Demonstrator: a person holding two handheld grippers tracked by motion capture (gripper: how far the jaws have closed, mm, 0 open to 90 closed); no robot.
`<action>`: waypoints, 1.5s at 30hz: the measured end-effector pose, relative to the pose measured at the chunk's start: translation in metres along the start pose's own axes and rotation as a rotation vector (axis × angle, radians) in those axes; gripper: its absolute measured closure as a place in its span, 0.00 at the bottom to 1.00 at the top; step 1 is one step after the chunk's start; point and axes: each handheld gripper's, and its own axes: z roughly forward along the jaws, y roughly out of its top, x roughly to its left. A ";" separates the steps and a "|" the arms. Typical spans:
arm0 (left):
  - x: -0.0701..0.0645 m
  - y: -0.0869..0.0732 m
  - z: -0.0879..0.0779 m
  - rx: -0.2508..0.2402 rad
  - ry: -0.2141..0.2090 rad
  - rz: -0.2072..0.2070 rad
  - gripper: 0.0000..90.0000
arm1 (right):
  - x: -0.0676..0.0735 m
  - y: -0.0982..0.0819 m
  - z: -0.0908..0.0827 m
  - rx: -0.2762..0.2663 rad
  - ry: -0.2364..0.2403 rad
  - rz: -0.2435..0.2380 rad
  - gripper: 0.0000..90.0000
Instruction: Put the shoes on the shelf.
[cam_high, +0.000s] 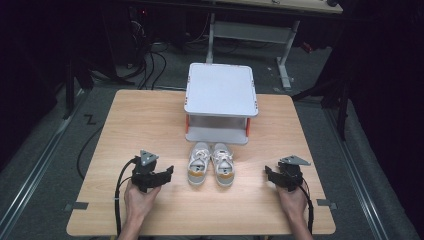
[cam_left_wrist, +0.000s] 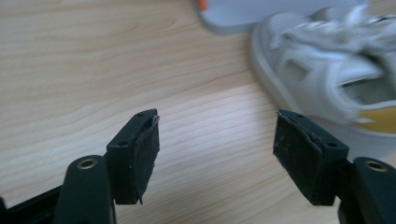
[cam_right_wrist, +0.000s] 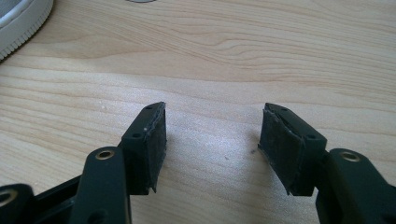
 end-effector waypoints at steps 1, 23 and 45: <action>-0.005 0.003 -0.001 -0.001 -0.011 0.006 0.37 | 0.000 0.000 0.000 0.000 0.000 0.000 0.46; -0.103 0.046 0.042 0.133 -0.094 0.076 0.33 | 0.000 0.000 0.000 0.000 0.001 0.000 0.45; -0.112 0.050 0.063 0.165 -0.107 -0.053 0.28 | 0.000 0.000 0.000 0.001 0.001 -0.001 0.45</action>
